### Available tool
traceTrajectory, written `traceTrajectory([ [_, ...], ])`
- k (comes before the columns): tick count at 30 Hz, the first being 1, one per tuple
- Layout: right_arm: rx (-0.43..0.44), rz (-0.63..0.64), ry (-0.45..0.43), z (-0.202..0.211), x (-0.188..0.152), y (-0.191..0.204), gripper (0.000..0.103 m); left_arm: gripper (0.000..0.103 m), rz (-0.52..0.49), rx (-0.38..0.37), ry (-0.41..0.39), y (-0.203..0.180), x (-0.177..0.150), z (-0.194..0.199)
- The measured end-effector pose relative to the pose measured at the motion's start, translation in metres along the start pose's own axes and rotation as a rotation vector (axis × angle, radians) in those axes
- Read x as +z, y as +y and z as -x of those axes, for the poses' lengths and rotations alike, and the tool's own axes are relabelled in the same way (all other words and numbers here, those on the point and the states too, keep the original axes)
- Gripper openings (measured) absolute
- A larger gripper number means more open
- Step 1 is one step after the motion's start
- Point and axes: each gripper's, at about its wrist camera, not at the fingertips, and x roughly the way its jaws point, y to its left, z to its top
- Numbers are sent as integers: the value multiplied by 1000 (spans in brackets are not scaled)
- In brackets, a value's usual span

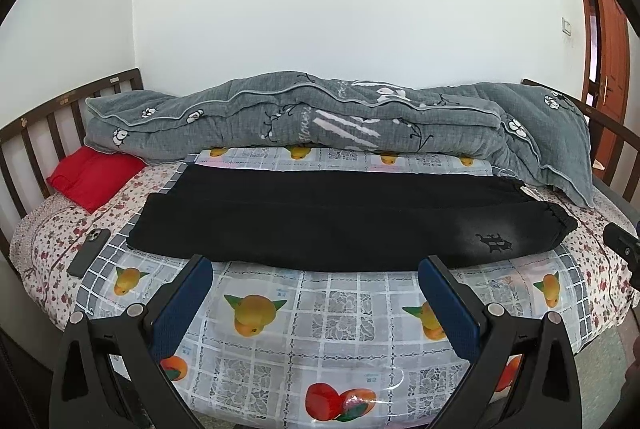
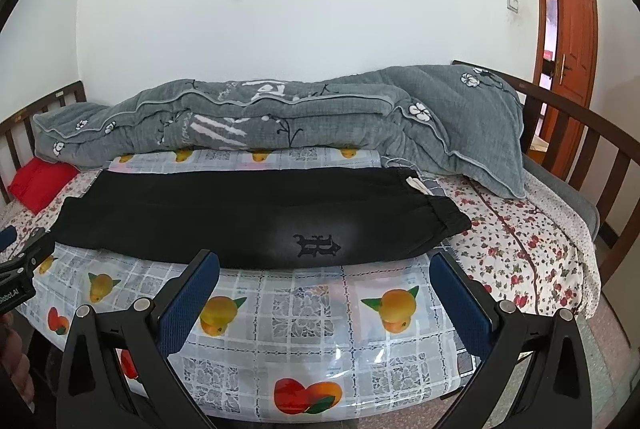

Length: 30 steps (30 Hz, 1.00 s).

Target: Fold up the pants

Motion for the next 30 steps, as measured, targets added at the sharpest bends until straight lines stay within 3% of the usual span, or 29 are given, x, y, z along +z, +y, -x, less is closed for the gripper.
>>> traceTrajectory([
  [30,-29,5,-10,5,1,2,103,103,17,-32,1,8,-3,-4],
])
